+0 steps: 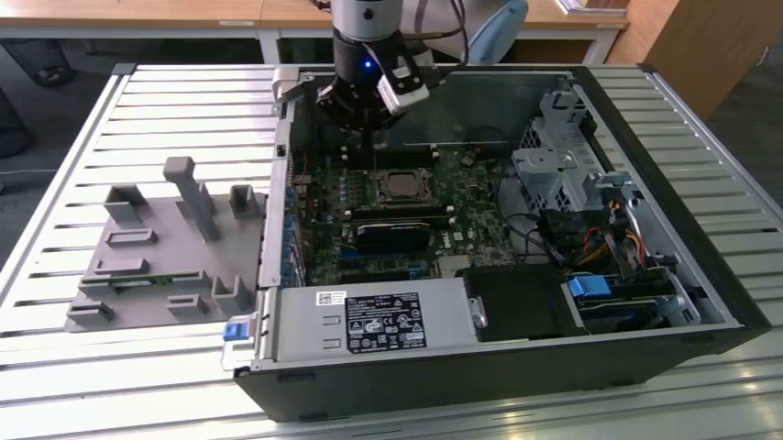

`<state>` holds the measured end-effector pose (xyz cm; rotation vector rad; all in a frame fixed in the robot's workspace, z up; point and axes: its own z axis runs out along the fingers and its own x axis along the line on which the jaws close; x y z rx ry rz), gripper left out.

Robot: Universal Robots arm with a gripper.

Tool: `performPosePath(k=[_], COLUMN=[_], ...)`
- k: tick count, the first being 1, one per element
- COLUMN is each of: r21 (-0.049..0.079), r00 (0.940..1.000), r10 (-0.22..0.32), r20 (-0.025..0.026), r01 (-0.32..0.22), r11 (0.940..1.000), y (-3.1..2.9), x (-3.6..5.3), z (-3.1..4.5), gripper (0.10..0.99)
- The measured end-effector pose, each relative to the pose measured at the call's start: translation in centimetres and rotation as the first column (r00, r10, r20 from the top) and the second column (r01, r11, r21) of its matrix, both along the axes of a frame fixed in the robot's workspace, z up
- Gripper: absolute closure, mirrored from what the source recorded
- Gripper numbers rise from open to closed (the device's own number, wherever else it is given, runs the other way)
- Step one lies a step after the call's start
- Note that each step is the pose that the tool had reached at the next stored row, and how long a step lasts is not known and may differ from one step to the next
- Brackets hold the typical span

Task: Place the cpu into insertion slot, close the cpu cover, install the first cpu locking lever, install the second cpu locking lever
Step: 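Install the first cpu locking lever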

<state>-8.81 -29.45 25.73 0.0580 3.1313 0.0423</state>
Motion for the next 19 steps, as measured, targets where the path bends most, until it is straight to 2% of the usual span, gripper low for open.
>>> performPosePath(k=[5, 8, 17, 19], r21=[0.000, 0.000, 0.000, 0.001], r00=[1.0000, 1.0000, 1.0000, 1.0000], r10=[0.000, 0.000, 0.000, 0.000], r20=[-0.0004, -0.0011, -0.0017, -0.0018], r01=[0.000, 0.000, 0.000, 0.000], r11=[1.0000, 1.0000, 1.0000, 1.0000], y=[0.34, 0.46, 0.62, 0.62], x=[0.03, 0.41, 3.06, 3.42], z=[-0.13, -0.20, -0.28, -0.31], gripper=[0.980, 0.980, 0.980, 0.980])
